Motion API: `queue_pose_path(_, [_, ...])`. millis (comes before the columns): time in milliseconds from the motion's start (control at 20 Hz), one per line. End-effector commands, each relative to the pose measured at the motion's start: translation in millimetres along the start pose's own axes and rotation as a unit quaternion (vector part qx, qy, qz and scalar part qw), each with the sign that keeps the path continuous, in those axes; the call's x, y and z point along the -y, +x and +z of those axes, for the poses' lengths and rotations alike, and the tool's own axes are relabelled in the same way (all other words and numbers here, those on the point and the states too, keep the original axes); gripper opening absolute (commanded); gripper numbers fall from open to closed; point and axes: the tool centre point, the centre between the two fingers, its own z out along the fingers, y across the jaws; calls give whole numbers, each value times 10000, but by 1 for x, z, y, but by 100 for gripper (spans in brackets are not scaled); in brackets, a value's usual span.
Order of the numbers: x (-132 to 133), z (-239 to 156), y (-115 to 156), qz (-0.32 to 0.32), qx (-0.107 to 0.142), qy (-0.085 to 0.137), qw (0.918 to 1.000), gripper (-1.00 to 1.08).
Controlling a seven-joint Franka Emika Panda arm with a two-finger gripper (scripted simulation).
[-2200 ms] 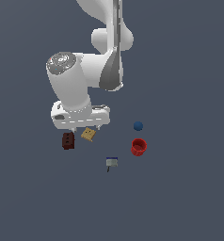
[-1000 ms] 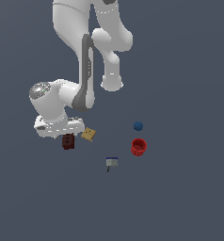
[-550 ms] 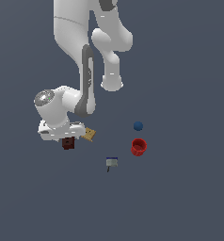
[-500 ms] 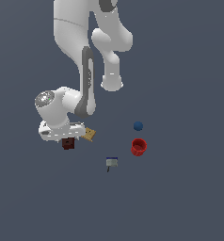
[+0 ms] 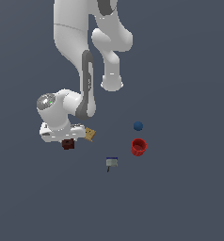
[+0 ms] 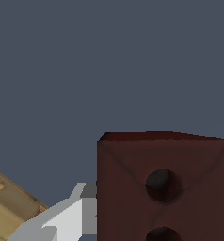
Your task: Pick up a designated object from a clutter of objects.
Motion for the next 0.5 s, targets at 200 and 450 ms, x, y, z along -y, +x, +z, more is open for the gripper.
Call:
queue_pose_path(200, [1, 1, 0, -4, -1, 1, 10000, -100])
queue_pose_path(450, [1, -3, -1, -1, -1, 0, 10000, -100])
